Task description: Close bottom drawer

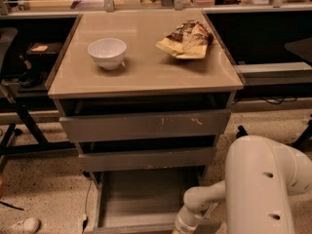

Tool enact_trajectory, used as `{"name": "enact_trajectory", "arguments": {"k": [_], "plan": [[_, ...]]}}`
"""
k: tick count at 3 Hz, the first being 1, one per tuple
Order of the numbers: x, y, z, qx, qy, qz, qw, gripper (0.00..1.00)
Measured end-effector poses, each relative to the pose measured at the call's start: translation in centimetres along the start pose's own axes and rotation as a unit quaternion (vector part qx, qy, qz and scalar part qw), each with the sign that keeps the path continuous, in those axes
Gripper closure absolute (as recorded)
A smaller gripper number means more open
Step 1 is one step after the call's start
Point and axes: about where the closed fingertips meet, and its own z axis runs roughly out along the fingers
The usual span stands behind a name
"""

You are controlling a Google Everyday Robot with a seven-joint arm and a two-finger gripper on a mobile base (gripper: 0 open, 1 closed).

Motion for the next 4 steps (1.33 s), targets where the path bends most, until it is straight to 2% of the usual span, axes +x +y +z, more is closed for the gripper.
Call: {"name": "enact_trajectory", "arguments": {"k": [1, 2, 4], "plan": [[-0.18, -0.75, 0.77, 0.0, 0.001, 0.001, 1.0, 1.0], [-0.19, -0.76, 0.79, 0.0, 0.001, 0.001, 1.0, 0.82], [-0.19, -0.76, 0.79, 0.0, 0.001, 0.001, 1.0, 0.36]]}}
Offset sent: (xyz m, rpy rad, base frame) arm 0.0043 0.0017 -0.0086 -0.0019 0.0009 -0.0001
